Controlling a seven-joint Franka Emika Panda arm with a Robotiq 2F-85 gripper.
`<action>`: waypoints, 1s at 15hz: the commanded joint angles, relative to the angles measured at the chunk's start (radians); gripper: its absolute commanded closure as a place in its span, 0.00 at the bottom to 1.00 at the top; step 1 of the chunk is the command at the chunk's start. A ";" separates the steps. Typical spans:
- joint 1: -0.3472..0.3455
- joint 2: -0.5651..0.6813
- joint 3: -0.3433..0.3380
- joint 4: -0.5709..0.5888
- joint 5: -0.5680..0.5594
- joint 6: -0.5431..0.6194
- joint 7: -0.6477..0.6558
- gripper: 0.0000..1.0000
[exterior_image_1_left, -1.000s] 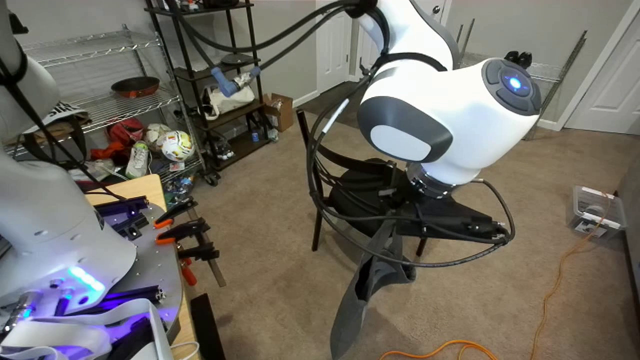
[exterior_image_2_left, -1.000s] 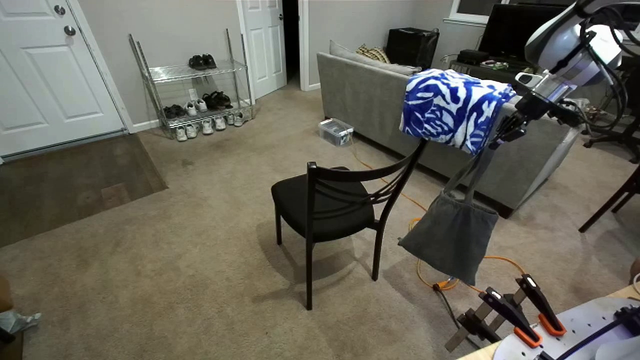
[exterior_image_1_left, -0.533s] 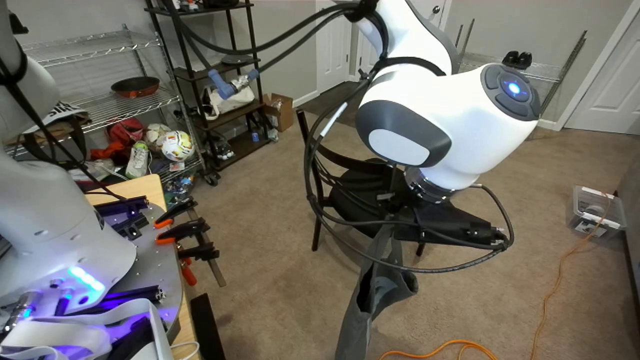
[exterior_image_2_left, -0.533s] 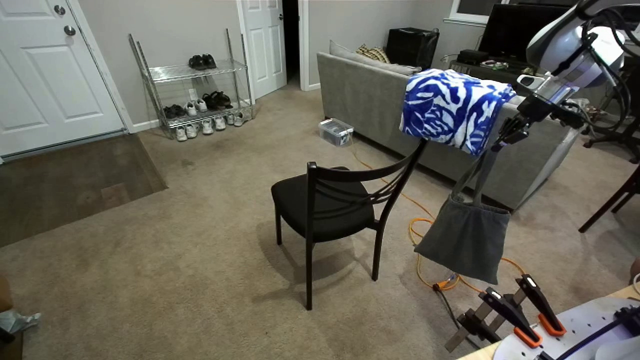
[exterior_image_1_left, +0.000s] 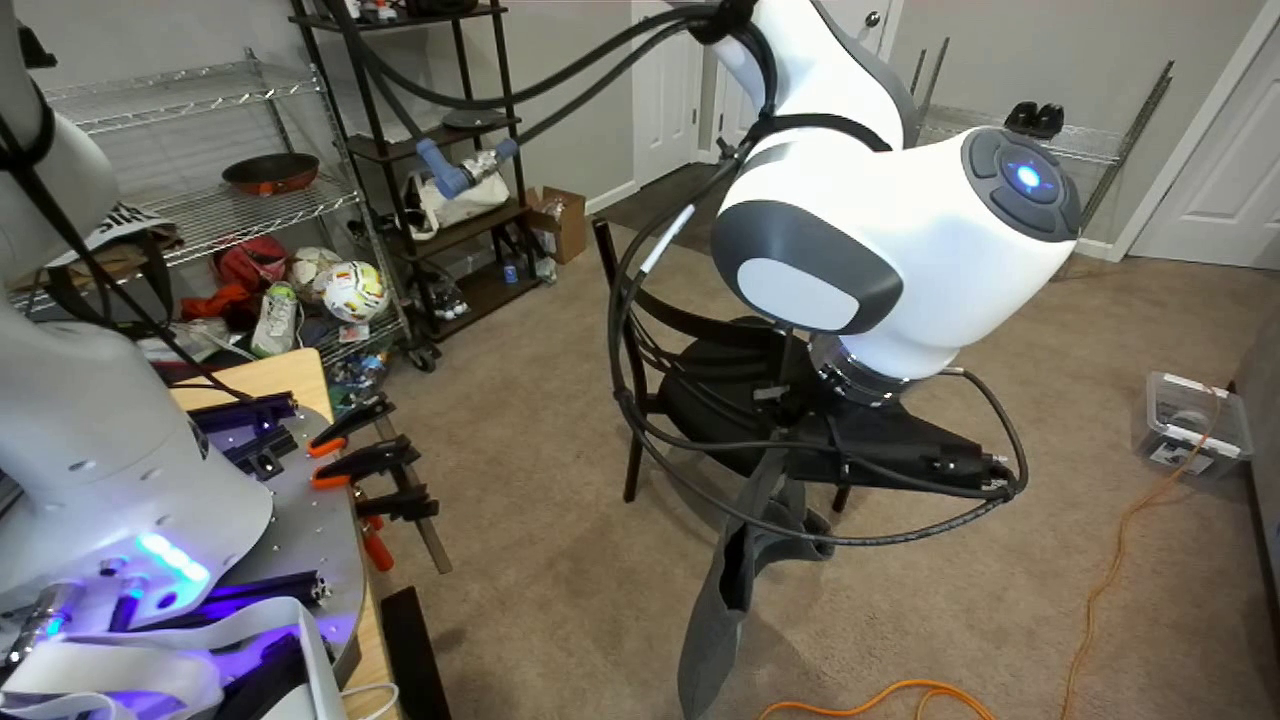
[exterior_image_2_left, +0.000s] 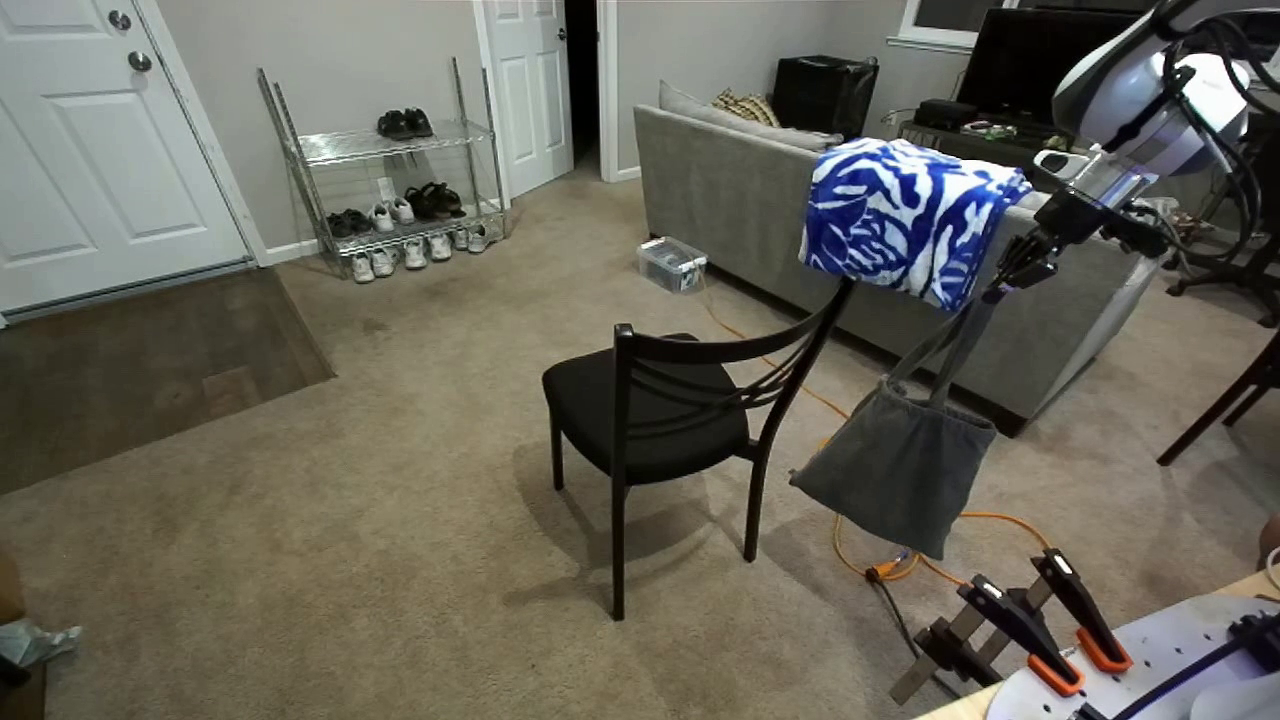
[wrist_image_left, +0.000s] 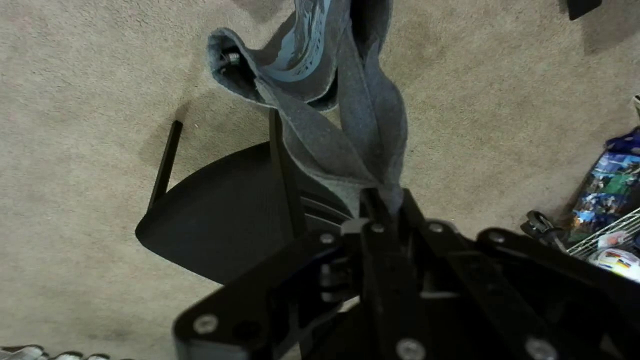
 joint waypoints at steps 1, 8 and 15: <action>0.002 0.001 -0.003 0.003 0.001 -0.003 0.000 0.92; 0.002 0.001 -0.003 0.003 0.001 -0.003 0.000 0.92; 0.009 0.007 -0.002 0.020 -0.013 -0.004 -0.007 0.98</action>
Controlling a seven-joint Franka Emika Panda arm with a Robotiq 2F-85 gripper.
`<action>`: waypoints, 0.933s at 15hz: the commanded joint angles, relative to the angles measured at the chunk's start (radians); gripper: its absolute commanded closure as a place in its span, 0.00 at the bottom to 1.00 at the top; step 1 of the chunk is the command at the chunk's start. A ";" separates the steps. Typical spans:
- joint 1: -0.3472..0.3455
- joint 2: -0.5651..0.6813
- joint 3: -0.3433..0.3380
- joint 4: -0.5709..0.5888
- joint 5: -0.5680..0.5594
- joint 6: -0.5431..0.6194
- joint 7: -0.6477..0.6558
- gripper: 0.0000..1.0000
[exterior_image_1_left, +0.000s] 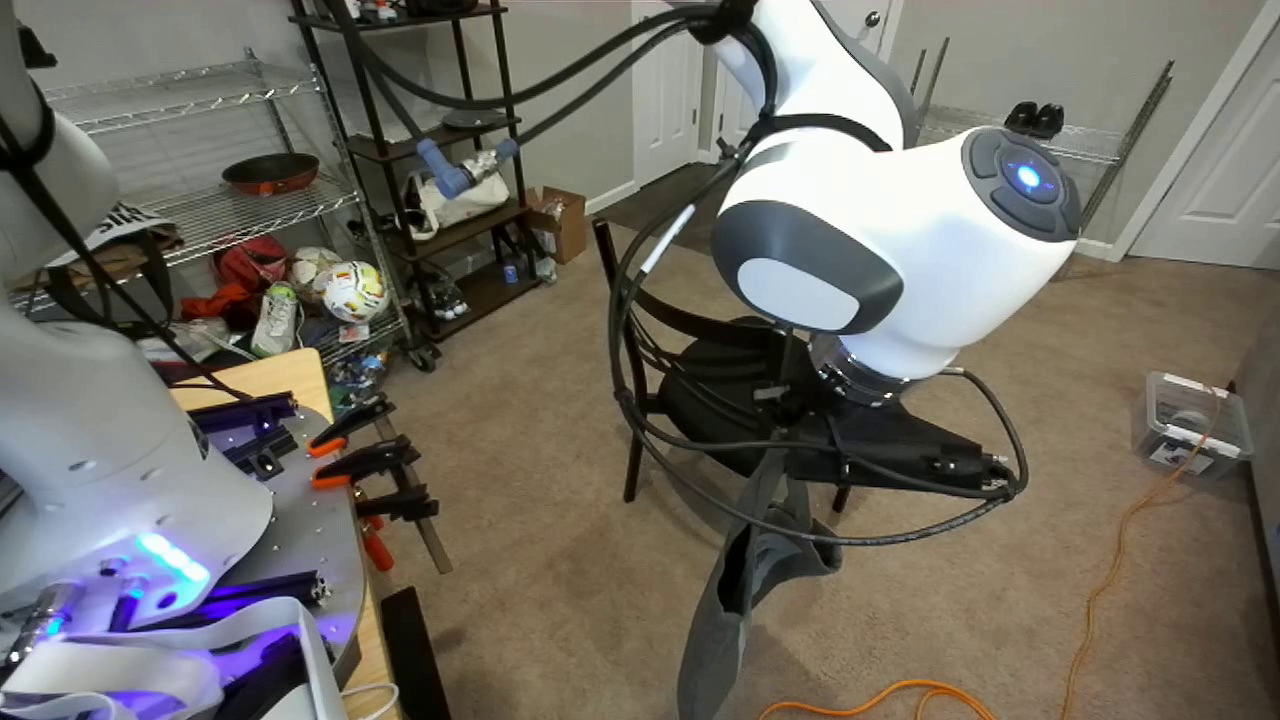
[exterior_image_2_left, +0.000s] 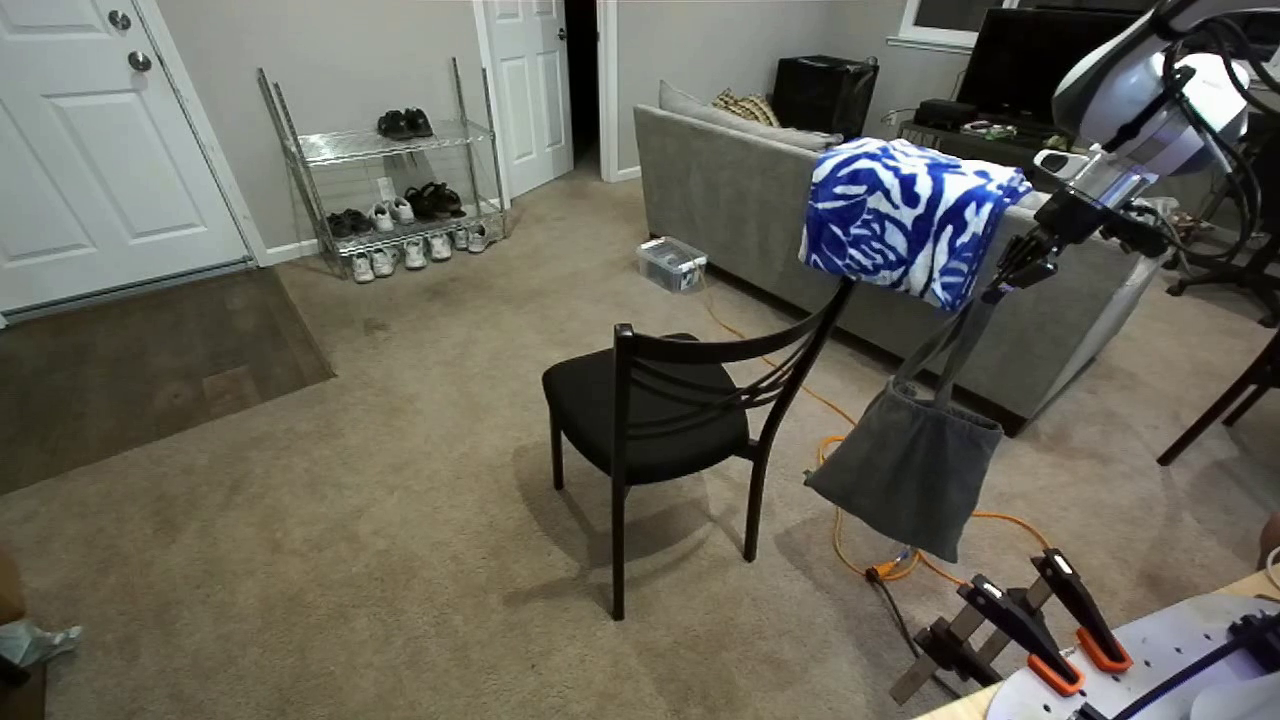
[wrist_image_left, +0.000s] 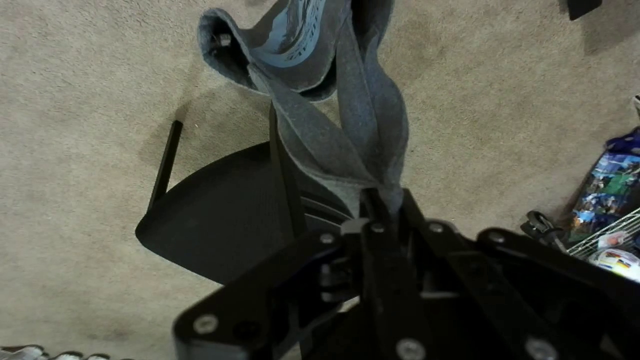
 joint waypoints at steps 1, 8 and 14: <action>0.013 0.010 0.000 0.029 -0.019 -0.001 -0.011 0.98; 0.091 0.051 -0.004 0.137 -0.214 0.017 0.002 0.98; 0.116 0.121 0.013 0.291 -0.287 0.014 0.026 0.98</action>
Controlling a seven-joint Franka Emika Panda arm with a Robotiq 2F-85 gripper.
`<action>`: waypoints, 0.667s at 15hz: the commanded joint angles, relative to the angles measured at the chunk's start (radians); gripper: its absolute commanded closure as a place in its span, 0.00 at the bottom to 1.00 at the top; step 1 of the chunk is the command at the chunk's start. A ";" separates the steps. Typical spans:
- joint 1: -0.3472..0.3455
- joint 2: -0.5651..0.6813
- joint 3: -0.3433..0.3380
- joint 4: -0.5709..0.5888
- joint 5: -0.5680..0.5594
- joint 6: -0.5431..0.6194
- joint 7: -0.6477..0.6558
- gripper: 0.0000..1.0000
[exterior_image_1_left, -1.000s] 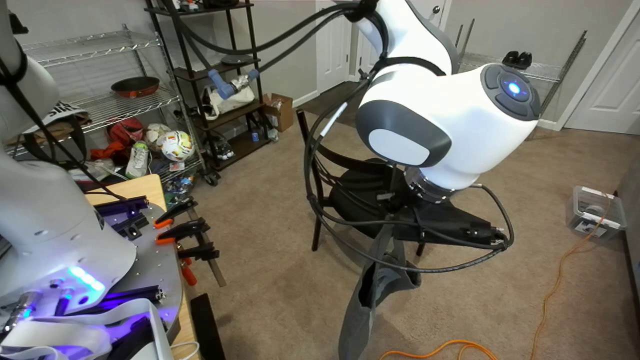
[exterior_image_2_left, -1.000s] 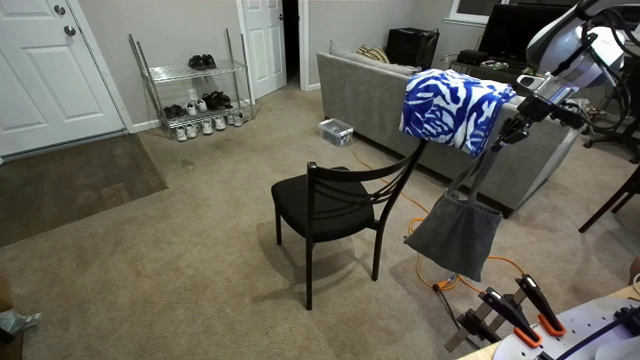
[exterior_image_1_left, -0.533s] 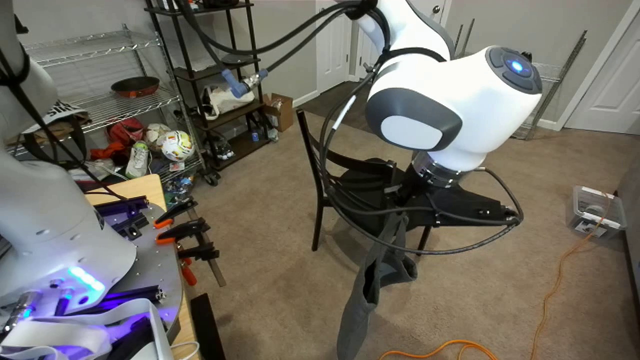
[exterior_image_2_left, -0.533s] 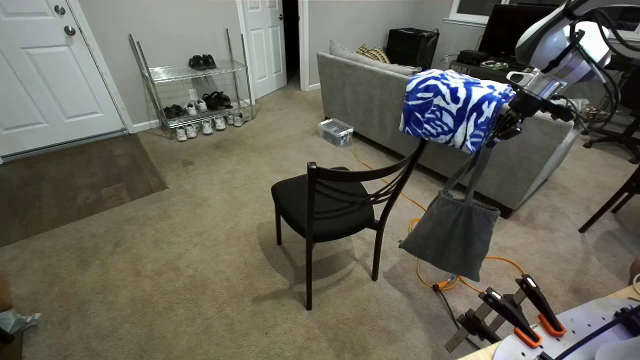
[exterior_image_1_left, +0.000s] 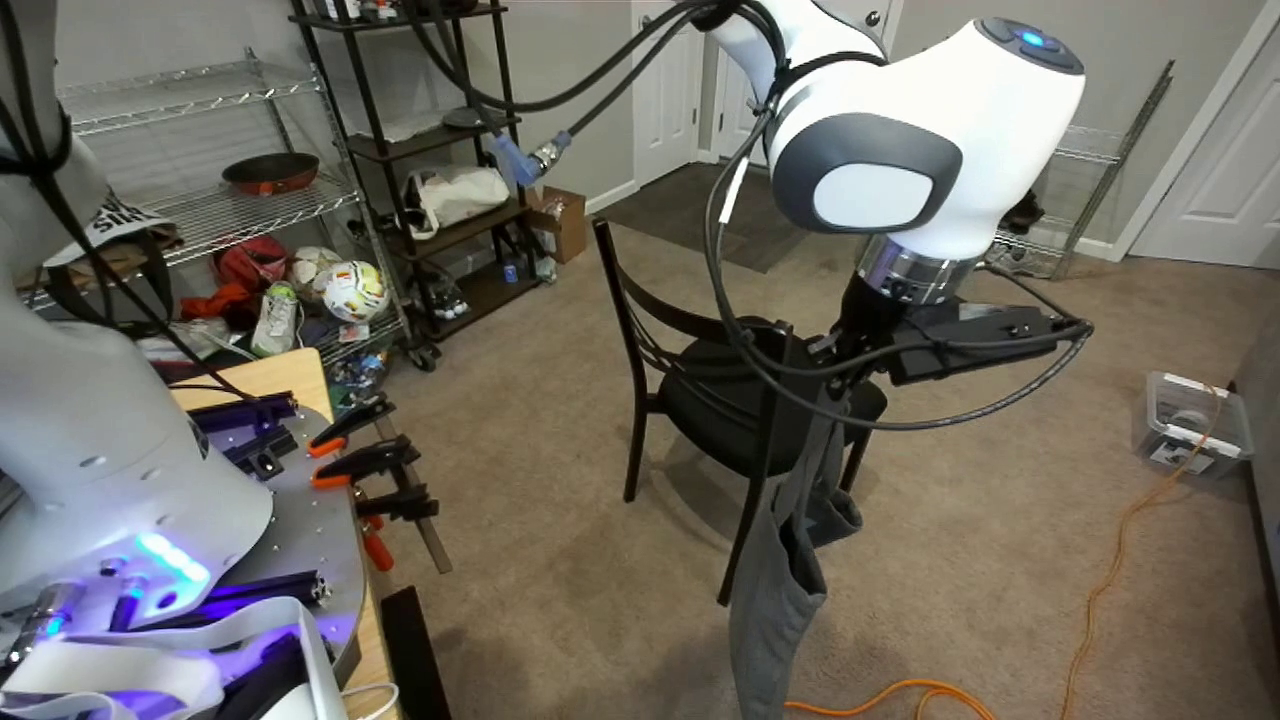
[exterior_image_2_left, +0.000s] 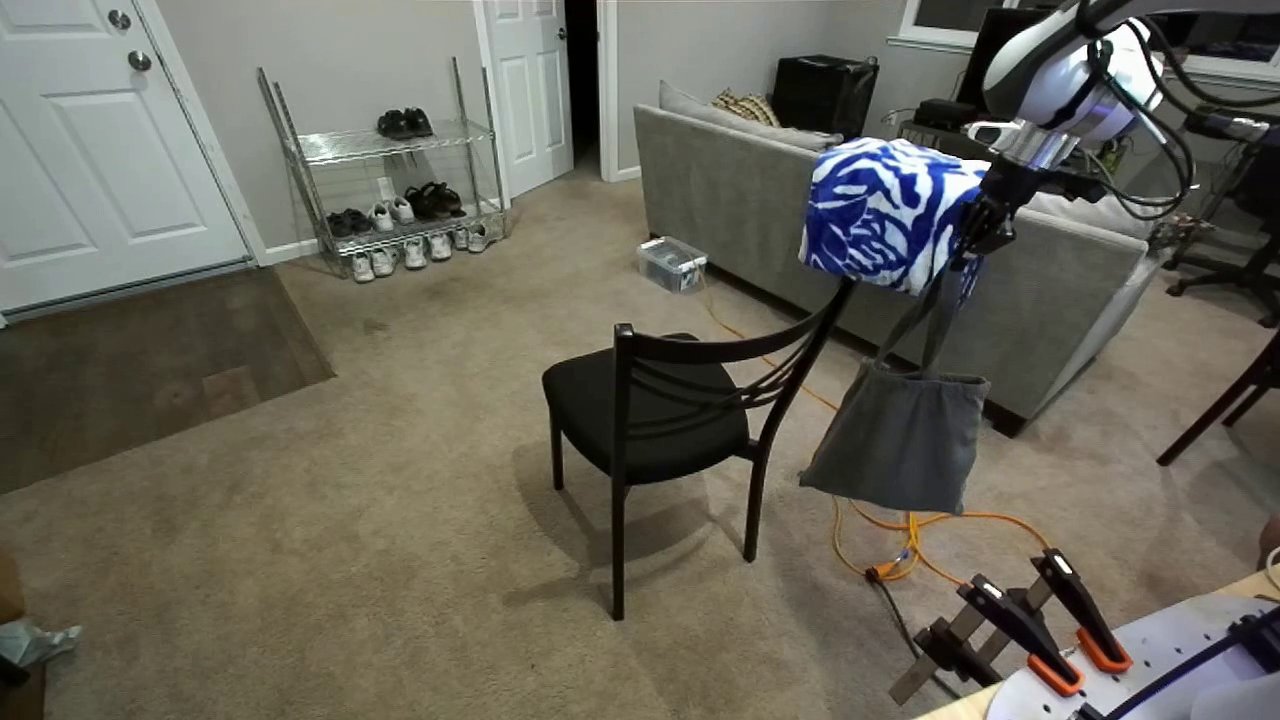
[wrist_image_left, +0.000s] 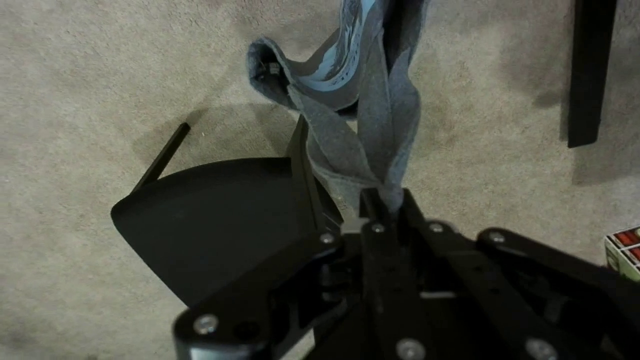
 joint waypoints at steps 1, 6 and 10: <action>0.005 0.047 0.010 0.097 -0.032 0.013 0.025 0.98; 0.019 0.099 0.028 0.196 -0.036 0.020 0.038 0.98; 0.021 0.133 0.055 0.271 -0.016 0.029 0.041 0.98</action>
